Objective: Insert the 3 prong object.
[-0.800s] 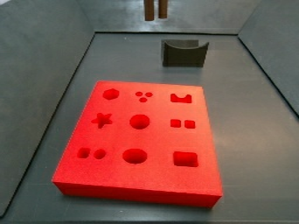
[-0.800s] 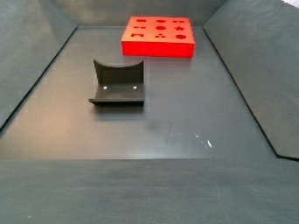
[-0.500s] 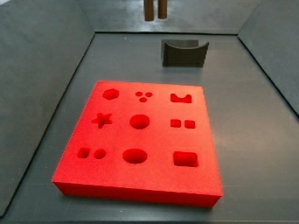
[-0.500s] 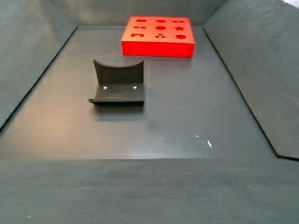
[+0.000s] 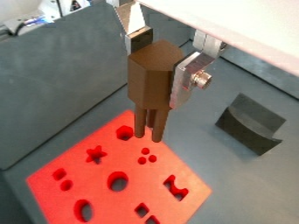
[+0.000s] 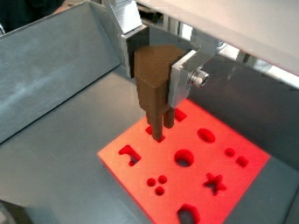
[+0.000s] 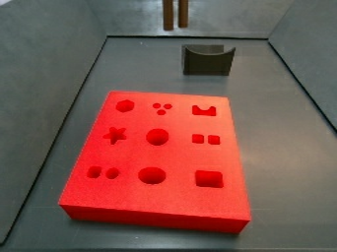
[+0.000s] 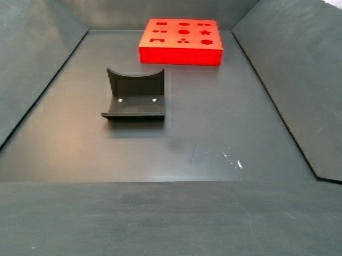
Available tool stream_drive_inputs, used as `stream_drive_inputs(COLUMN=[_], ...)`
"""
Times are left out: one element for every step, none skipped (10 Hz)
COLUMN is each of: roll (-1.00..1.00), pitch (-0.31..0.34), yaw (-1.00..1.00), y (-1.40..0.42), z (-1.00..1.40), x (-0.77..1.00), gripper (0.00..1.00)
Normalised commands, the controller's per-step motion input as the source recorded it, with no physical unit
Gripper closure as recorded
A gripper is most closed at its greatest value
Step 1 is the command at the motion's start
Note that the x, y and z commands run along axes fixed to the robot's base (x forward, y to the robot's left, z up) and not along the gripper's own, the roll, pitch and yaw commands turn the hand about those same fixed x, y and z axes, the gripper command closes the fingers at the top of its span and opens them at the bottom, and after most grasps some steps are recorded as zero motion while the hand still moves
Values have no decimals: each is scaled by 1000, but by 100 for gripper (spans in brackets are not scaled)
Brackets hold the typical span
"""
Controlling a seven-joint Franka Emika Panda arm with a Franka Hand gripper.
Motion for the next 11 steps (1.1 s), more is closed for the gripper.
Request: stream_drive_inputs(roll=[500,500,500,500,67,0,-86,-53,-34,0,0], pitch=[4,54,74,159,293,84,210,367,380,394,404], yaw=[-169,-114,-123,-143,-149,0,-3,-77,-106,-100,-63], y=[0,-97,-140,-234,0,0,6,0,0,0,0], z=[0,0,-23,-197,-529,-120,-691,-463,-437,-409,-386], x=[349,371,366,157,66,0,-231,63,60,109,83], gripper=[100,100,100,100,100,100,100,100,100,100,100])
